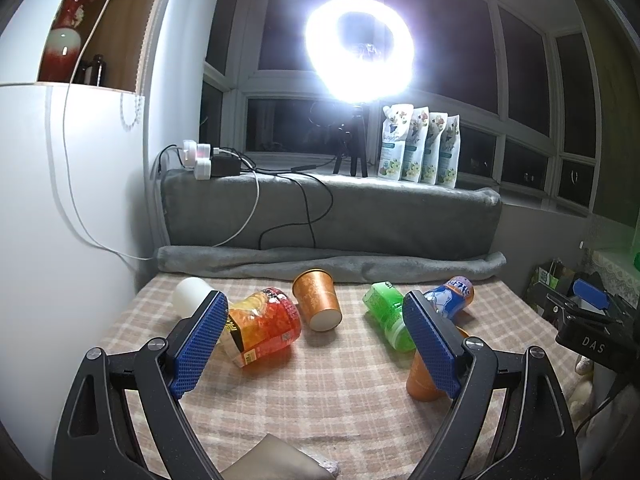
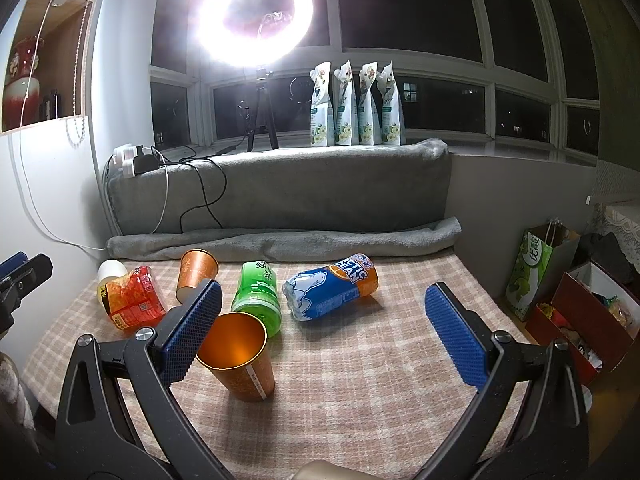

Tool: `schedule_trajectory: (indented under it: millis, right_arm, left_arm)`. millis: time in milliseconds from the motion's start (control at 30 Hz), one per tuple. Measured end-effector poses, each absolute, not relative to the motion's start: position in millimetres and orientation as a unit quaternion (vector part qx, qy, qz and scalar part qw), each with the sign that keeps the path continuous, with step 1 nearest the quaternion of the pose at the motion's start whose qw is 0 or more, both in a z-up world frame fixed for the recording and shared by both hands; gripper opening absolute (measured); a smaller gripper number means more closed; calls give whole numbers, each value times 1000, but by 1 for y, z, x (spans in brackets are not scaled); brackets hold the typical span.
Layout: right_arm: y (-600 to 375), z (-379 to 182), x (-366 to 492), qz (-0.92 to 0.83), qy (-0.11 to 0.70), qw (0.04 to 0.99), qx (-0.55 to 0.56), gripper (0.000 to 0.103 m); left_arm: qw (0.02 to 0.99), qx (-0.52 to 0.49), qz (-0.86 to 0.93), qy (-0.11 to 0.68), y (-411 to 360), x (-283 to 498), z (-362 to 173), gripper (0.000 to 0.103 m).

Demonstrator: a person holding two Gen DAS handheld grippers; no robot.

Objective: Flip cup upright

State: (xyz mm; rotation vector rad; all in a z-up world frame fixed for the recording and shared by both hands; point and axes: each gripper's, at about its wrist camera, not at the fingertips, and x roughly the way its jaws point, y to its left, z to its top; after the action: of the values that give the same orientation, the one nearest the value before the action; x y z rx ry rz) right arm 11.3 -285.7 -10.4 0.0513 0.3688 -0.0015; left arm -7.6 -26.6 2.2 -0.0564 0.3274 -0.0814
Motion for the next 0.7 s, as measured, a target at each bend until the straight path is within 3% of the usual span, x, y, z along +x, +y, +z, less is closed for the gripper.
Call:
schedule_trajectory:
  millis: [700]
  right_arm:
    - [-285, -11, 12, -1, 184, 983, 26, 103]
  left_arm:
    - [984, -30, -41, 168, -24, -5, -2, 89]
